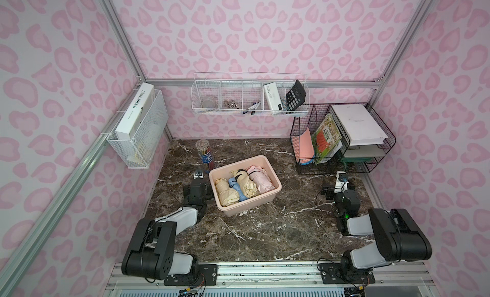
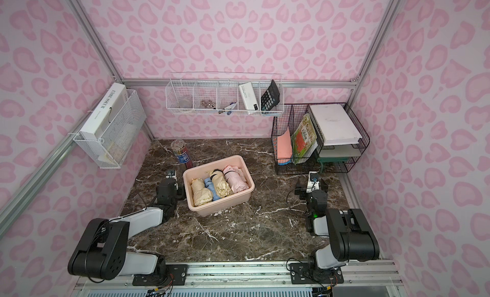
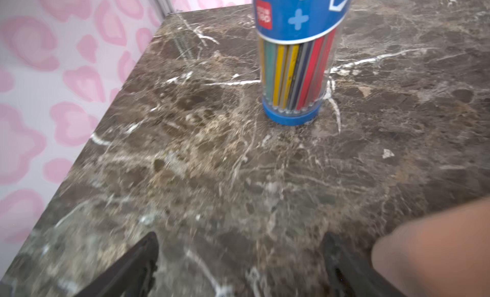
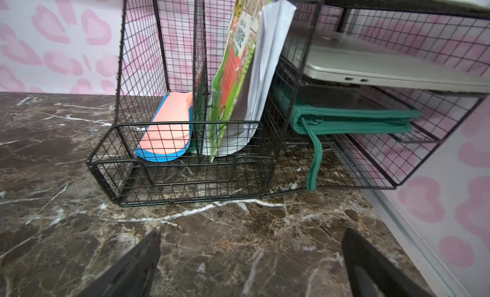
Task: Put the umbrella into the storage box
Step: Reset both arms
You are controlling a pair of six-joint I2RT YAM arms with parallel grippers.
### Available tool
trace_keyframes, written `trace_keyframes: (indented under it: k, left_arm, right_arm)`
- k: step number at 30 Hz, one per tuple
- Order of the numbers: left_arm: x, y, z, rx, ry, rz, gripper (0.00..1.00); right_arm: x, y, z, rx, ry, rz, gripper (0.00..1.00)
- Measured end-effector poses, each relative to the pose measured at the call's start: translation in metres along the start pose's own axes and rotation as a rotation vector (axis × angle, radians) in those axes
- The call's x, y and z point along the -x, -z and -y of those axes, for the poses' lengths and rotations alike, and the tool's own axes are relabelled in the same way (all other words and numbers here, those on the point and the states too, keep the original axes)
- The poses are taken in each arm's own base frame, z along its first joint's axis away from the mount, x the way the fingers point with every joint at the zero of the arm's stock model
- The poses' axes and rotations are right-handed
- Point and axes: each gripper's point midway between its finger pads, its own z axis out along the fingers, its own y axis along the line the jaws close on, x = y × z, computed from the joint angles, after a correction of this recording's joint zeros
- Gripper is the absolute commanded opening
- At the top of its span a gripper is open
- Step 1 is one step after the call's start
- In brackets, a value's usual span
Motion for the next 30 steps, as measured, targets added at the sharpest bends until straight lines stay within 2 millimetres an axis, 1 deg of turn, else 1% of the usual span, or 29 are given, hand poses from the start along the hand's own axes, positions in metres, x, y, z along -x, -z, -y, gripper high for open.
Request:
trace_keyframes:
  k: [2,4,6,7,8,9,10,11,13,14,15,17,20,22,26,30]
  left_arm:
    - [0.007,-0.011,0.007,-0.02,-0.024,0.019,0.96]
    - [0.01,-0.015,0.013,-0.057,-0.031,0.025,0.96]
    - [0.014,-0.015,0.015,-0.091,-0.027,0.057,0.95]
    - [0.011,-0.015,0.014,-0.104,-0.02,0.075,0.94]
    - [0.004,-0.016,0.014,-0.106,-0.02,0.086,0.94]
    - [-0.009,-0.018,0.015,-0.114,-0.03,0.072,0.94]
    - [-0.018,-0.018,0.016,-0.12,-0.04,0.047,0.94]
    - [-0.019,-0.017,0.018,-0.134,-0.048,0.036,0.94]
    - [0.006,-0.016,0.021,-0.15,-0.03,0.098,0.96]
    - [0.018,-0.015,0.018,-0.144,-0.01,0.136,0.96]
    - [0.021,-0.015,0.016,-0.141,-0.001,0.145,0.97]
    - [0.017,-0.015,0.016,-0.139,-0.004,0.13,0.98]
    - [0.016,-0.015,0.018,-0.152,-0.005,0.13,0.98]
    - [0.016,-0.015,0.018,-0.151,-0.004,0.129,0.98]
    - [0.016,-0.015,0.018,-0.154,-0.004,0.129,0.98]
    - [0.016,-0.015,0.018,-0.158,-0.004,0.129,0.98]
  right_arm:
    - [-0.003,0.001,-0.003,0.017,0.007,0.001,0.99]
    - [0.004,0.0,-0.002,0.02,0.008,0.031,0.98]
    - [0.011,-0.002,-0.001,0.018,0.006,0.056,0.98]
    - [0.013,-0.003,0.0,0.014,0.005,0.061,0.98]
    - [0.015,-0.004,0.001,0.011,0.001,0.068,0.98]
    - [0.017,-0.004,0.003,0.004,-0.005,0.075,0.97]
    - [0.017,-0.005,0.004,0.0,-0.008,0.074,0.97]
    - [0.017,-0.005,0.005,-0.004,-0.012,0.073,0.97]
    - [0.017,-0.005,0.007,-0.01,-0.024,0.072,0.96]
    - [0.017,-0.005,0.007,-0.01,-0.023,0.072,0.95]
    - [0.017,-0.005,0.007,-0.011,-0.024,0.072,0.95]
    - [0.016,-0.004,0.007,-0.013,-0.024,0.072,0.97]
    - [0.012,0.005,0.002,0.004,-0.018,0.078,0.97]
    - [0.011,0.006,0.001,0.009,-0.013,0.08,0.98]
    - [0.025,-0.002,0.006,-0.02,-0.018,0.111,0.98]
    - [0.022,-0.003,0.009,-0.036,-0.025,0.095,0.98]
